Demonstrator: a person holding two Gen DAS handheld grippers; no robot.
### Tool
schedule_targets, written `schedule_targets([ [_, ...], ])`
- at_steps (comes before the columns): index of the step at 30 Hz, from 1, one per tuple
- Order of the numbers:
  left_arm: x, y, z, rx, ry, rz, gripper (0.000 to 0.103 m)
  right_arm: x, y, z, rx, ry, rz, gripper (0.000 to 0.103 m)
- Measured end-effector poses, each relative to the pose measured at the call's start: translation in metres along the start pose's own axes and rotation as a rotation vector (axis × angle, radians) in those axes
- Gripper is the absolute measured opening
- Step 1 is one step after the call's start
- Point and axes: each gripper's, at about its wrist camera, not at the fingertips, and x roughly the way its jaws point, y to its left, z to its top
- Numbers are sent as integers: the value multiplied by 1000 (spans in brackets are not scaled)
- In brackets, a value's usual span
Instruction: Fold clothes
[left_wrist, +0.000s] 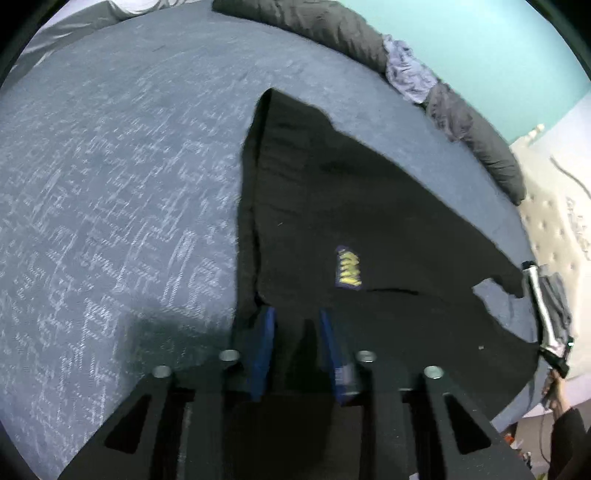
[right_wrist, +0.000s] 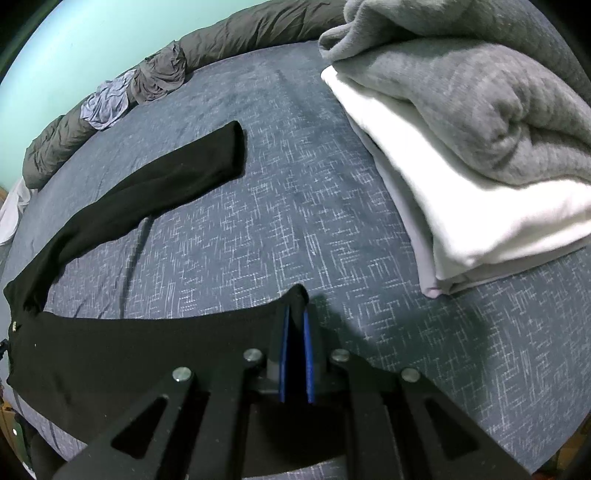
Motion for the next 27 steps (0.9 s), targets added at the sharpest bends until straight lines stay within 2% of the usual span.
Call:
schedule_targets([
  [3,4,-3,6,8,10,-31,26,1,1,0,-2,4,-5,7],
  [6,15,-6,8,37,34,9,25,1,1,-2,3,7,-8,7],
  [7,14,-6,9,37,27,23,20,1,1,-3,3,8,-10,7],
  [8,13,-5,9,35,16,39,3,1,1,-4,2,8,-9,7],
  [13,1,-10,9,90,-48,119,2,-6,-1,0,7,-14,-14,7],
  [18,-17,-5,20,73,-130,151,2,-19,-1,10,20,-71,-30,6],
  [21,-20,-2,29,57,-138,163,2,-28,0,17,28,-105,-39,6],
  [27,-8,4,35,22,-133,174,2,-20,-4,28,70,-96,-94,5],
])
